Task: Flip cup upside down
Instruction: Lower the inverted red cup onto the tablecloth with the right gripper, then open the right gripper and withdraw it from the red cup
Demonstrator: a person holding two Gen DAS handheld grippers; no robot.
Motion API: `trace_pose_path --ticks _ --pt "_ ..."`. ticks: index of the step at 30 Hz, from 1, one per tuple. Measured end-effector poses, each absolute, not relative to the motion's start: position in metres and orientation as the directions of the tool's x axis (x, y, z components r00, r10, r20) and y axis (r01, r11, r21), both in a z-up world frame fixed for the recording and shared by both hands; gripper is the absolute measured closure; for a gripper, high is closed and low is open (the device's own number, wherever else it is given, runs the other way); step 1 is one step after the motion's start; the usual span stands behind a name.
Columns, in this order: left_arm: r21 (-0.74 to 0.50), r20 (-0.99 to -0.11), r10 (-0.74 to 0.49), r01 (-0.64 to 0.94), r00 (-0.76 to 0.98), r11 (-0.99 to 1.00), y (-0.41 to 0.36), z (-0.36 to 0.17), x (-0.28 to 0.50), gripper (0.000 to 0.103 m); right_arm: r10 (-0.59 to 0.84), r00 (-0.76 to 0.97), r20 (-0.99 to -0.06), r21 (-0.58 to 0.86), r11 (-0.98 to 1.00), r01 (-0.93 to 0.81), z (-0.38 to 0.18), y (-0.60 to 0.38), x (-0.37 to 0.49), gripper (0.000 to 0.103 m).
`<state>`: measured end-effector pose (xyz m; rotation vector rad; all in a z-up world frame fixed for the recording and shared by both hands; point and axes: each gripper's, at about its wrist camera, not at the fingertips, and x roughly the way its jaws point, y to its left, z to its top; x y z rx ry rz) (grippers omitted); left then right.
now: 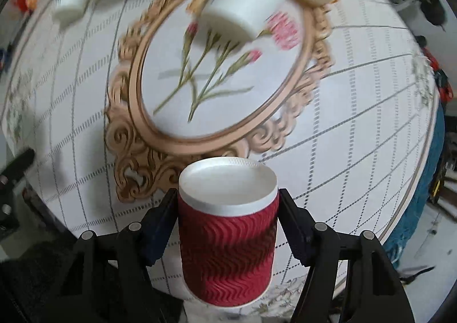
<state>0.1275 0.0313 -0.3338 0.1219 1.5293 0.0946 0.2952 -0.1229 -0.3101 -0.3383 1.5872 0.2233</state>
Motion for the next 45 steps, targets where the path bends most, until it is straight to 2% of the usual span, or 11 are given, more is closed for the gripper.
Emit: trace_pose_path --ticks 6,12,15,24,34,37,39,41,45 --pt "0.111 -0.993 0.110 0.023 0.046 0.994 0.023 -0.328 0.137 0.005 -0.003 0.222 -0.975 -0.048 0.979 -0.200 -0.279 -0.152 0.290 0.033" --pt "0.098 -0.994 0.096 0.045 0.058 0.994 0.011 -0.325 0.143 0.005 0.075 0.534 -0.842 0.037 0.996 -0.080 -0.265 -0.158 0.265 0.033" --pt "0.099 -0.993 0.095 0.066 0.066 0.993 0.004 -0.324 0.143 0.005 0.077 0.578 -0.813 0.055 0.997 -0.055 -0.268 -0.155 0.261 0.033" --pt "0.104 -0.992 0.095 0.125 0.080 0.987 -0.008 -0.324 0.134 0.005 0.050 0.600 -0.799 0.033 0.999 -0.040 -0.285 -0.150 0.236 0.032" --pt "0.118 -0.989 0.099 0.175 0.114 0.977 -0.017 -0.321 0.124 0.005 0.005 0.526 -0.851 -0.005 1.000 -0.017 -0.287 -0.141 0.220 0.032" --pt "0.110 -0.988 0.090 0.174 0.122 0.978 -0.017 -0.315 0.120 0.005 0.009 0.512 -0.859 0.024 0.999 0.023 -0.285 -0.147 0.212 0.030" --pt "0.112 -0.986 0.087 0.181 0.139 0.977 -0.020 -0.309 0.117 0.005 0.000 0.494 -0.869 0.035 0.997 0.062 -0.280 -0.153 0.207 0.018" --pt "0.121 -0.982 0.089 0.192 0.167 0.974 -0.024 -0.300 0.113 0.005 -0.020 0.476 -0.879 0.036 0.994 0.108 -0.273 -0.160 0.198 0.011" --pt "0.126 -0.973 0.084 0.194 0.213 0.973 -0.030 -0.279 0.102 0.004 -0.065 0.423 -0.904 0.025 0.979 0.203 -0.253 -0.177 0.175 0.006"
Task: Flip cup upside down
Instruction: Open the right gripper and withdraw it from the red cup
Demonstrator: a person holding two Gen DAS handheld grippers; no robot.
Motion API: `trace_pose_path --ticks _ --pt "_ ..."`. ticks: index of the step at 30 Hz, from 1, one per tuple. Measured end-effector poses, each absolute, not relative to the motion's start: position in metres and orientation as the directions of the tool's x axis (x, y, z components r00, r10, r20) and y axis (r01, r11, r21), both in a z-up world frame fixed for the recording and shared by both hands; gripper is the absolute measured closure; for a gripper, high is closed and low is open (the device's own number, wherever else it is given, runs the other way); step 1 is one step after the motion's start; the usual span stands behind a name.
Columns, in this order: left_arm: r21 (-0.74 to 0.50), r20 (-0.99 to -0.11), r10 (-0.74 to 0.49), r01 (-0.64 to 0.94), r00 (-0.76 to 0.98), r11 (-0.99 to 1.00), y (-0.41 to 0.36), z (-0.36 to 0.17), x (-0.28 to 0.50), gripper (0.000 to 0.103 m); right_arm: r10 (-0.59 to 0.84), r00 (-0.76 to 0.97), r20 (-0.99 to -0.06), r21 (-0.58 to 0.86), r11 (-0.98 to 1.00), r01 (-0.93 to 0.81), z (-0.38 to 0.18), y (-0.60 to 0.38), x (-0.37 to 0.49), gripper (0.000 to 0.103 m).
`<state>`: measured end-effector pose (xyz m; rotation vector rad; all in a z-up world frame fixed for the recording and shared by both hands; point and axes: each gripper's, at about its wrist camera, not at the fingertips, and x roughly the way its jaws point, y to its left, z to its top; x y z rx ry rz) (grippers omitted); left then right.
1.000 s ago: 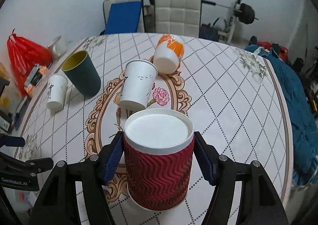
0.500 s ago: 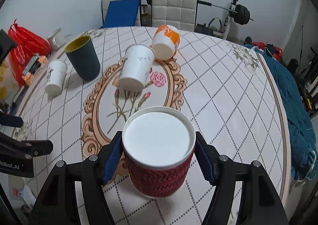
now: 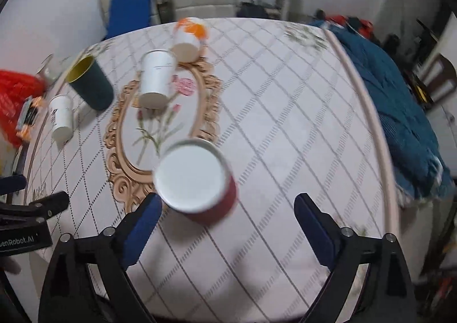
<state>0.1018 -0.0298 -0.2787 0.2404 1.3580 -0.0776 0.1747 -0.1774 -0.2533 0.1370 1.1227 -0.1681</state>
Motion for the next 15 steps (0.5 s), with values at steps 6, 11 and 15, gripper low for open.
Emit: trace_pose_path --ticks 6,11,15 --pt "0.103 -0.963 0.054 0.177 0.263 0.979 -0.039 -0.245 0.081 0.002 -0.122 0.407 -0.905 -0.005 0.961 0.276 -0.220 -0.196 0.137 0.004" --pt "0.084 -0.948 0.025 0.177 0.316 0.981 -0.050 -0.209 0.057 0.002 -0.143 0.427 -0.893 -0.018 0.959 0.284 -0.187 -0.205 0.108 0.004" --pt "0.075 -0.934 0.003 0.187 0.358 0.980 -0.058 -0.178 0.034 0.002 -0.157 0.456 -0.876 -0.026 0.959 0.281 -0.158 -0.210 0.085 0.004"
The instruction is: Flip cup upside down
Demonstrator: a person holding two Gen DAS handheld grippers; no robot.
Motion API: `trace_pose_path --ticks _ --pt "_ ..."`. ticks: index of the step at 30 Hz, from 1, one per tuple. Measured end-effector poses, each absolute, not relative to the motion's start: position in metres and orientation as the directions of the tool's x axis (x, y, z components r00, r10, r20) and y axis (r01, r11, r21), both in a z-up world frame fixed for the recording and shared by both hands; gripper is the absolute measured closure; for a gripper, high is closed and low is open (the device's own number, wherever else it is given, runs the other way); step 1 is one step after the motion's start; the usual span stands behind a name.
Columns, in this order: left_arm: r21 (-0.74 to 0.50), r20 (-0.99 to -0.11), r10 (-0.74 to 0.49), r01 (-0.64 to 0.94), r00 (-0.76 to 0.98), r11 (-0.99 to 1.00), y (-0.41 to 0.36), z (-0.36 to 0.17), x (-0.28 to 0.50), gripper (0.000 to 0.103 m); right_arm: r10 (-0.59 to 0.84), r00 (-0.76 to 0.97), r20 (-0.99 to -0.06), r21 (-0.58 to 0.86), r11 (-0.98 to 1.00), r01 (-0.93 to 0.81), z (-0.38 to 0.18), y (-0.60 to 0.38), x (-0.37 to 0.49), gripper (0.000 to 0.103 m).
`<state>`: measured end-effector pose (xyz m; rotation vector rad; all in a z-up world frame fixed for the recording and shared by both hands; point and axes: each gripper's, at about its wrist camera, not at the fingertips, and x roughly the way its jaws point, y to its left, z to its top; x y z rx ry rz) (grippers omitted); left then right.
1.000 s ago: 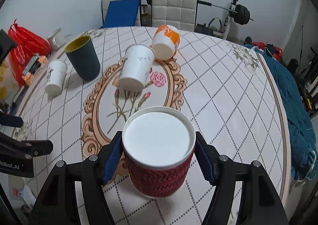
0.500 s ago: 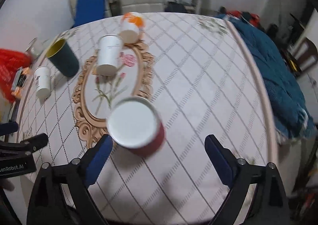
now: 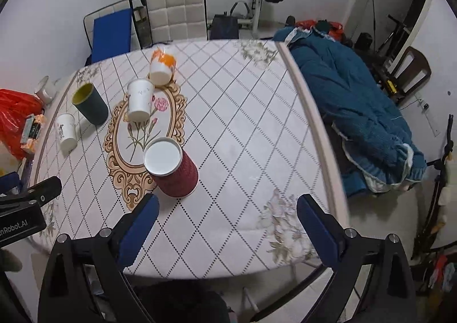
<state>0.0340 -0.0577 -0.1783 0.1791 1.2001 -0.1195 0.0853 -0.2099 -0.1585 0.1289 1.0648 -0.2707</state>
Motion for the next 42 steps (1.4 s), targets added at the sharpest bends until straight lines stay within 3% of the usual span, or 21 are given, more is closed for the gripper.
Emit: trace_pose_path --ticks 22,42 --pt "0.047 -0.880 -0.047 0.184 0.473 0.982 -0.058 -0.055 -0.074 0.002 -0.137 0.607 -0.783 -0.010 0.978 0.208 0.005 -0.205 -0.056 0.004" --pt "0.031 -0.859 -0.055 0.160 0.509 0.987 -0.054 -0.024 -0.104 0.002 -0.122 0.622 -0.774 0.001 0.981 0.193 0.043 -0.207 -0.098 0.004"
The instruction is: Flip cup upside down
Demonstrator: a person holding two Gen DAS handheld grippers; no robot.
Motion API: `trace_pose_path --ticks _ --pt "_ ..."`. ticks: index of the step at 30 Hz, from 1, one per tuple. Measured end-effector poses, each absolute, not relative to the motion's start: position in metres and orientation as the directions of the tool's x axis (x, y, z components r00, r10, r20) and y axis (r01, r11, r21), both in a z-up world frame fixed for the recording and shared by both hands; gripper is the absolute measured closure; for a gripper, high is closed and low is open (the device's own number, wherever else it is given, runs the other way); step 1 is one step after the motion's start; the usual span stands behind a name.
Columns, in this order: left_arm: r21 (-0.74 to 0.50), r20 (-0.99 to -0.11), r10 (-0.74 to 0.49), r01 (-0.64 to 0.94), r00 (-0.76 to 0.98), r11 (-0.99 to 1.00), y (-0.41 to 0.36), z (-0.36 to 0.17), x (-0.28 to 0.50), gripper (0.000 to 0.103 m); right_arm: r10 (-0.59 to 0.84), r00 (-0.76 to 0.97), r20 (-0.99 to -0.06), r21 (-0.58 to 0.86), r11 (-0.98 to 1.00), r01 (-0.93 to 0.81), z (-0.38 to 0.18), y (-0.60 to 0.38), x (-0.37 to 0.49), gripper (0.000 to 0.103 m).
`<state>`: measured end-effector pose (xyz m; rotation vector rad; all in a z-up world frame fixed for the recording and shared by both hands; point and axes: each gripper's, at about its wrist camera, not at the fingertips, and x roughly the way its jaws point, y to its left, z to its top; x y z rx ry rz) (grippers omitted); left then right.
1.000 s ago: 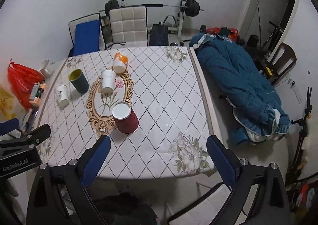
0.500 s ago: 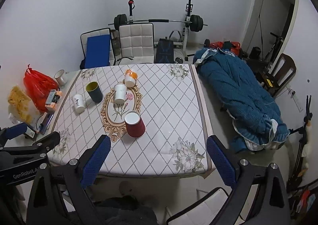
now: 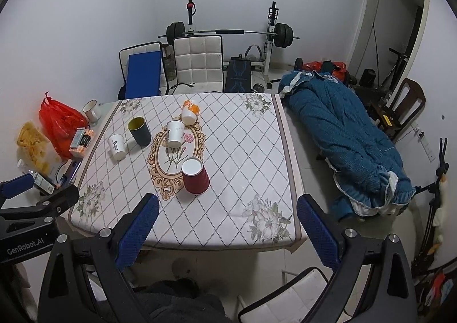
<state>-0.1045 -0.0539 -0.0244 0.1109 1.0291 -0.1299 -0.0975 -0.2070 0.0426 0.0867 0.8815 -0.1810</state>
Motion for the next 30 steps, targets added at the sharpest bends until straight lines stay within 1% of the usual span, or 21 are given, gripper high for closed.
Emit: trace_pose_path --ticks 30 --pt "0.053 -0.852 -0.031 0.145 0.522 0.988 -0.0538 -0.0248 -0.1126 0.002 -0.102 0.622 -0.777 0.020 0.982 0.185 0.0456 -0.2123 -0.0967 0.004"
